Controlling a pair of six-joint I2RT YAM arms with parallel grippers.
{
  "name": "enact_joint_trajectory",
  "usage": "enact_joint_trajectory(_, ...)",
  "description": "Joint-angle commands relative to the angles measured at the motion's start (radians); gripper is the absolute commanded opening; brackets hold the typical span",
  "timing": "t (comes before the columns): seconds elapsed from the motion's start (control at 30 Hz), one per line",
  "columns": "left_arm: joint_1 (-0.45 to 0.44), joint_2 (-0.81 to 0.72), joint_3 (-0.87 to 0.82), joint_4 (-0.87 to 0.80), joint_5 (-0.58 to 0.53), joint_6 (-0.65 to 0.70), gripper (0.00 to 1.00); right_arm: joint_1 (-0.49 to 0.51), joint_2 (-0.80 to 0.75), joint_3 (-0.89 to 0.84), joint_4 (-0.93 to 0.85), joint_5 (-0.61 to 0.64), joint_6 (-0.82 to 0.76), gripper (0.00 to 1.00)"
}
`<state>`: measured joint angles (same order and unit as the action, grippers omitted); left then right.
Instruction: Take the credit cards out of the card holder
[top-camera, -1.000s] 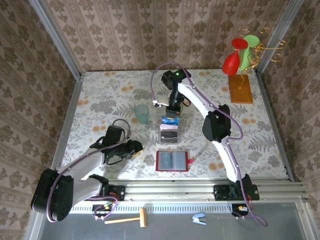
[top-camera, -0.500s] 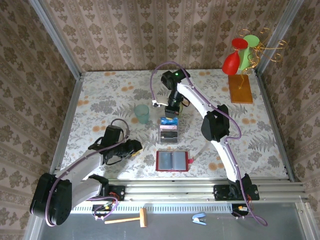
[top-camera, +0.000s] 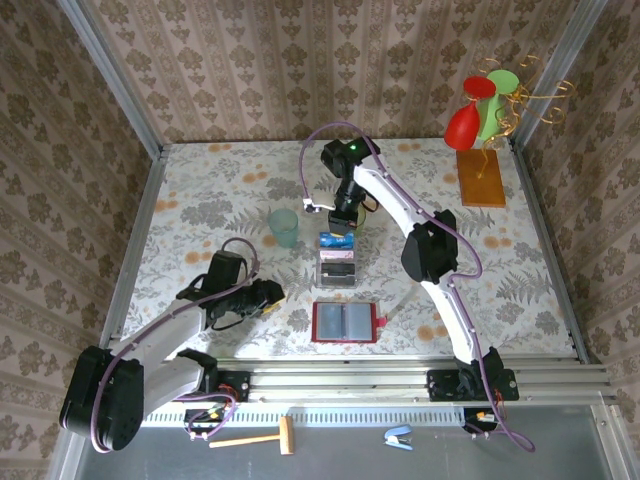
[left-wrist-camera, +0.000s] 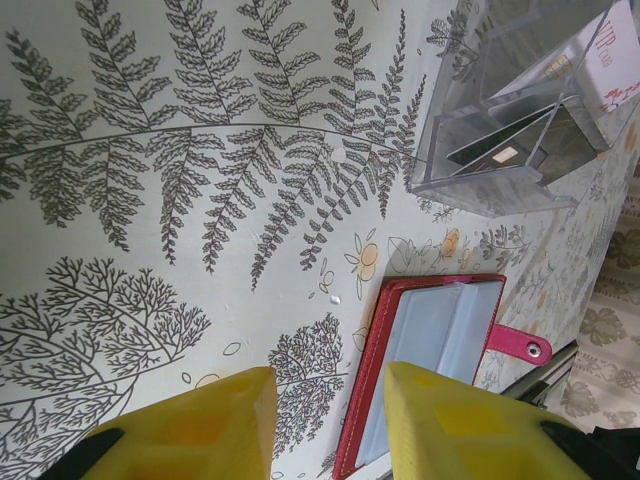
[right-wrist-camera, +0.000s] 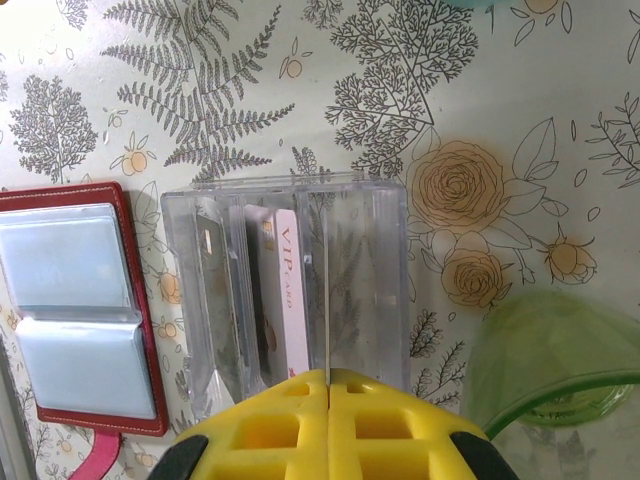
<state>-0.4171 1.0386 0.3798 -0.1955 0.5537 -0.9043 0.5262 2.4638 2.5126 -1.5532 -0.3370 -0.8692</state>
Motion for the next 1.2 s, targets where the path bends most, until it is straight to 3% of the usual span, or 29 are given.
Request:
enact_joint_trajectory(0.0, 0.01, -0.011, -0.007, -0.017, -0.003, -0.008, 0.34, 0.0, 0.036, 0.028, -0.015, 0.013, -0.024, 0.0)
enact_joint_trajectory(0.5, 0.011, 0.01, -0.005, -0.008, 0.001, -0.008, 0.34, 0.001, 0.07, -0.026, -0.03, -0.066, -0.024, 0.0)
enact_joint_trajectory(1.17, 0.011, 0.016, 0.012, -0.002, 0.012, -0.007, 0.35, -0.011, 0.015, -0.046, -0.041, 0.049, 0.052, 0.14)
